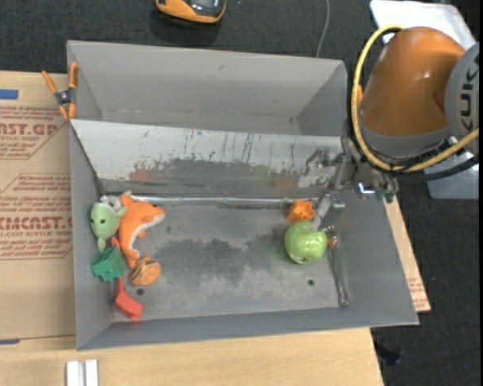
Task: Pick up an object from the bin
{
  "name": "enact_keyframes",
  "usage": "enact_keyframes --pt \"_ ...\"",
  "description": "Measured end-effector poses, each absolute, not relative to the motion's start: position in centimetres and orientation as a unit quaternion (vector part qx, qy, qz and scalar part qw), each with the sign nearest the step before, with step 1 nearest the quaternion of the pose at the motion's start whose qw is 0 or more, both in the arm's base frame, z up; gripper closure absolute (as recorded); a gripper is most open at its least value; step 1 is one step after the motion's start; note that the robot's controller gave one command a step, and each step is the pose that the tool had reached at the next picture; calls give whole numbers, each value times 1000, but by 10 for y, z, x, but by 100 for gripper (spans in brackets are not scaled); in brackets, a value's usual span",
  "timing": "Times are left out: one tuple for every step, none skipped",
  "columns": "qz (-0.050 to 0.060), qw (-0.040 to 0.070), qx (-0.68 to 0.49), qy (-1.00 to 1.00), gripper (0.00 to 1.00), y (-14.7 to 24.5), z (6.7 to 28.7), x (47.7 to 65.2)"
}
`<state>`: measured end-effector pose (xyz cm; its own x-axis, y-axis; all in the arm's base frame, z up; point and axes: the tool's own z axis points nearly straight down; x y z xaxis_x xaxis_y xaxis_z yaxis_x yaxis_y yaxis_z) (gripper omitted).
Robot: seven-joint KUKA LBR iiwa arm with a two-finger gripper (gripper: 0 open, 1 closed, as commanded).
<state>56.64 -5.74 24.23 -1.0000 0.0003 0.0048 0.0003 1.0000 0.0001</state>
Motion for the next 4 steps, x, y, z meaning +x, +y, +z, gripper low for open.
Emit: enact_keyframes --pt "0 -1 0 -1000 0 -57 247 567" --pt "1 -5 -8 -1000 0 -95 190 564" --pt "0 -8 -30 -1000 0 -72 113 555" --pt "0 -6 -61 -998 0 -114 94 541"
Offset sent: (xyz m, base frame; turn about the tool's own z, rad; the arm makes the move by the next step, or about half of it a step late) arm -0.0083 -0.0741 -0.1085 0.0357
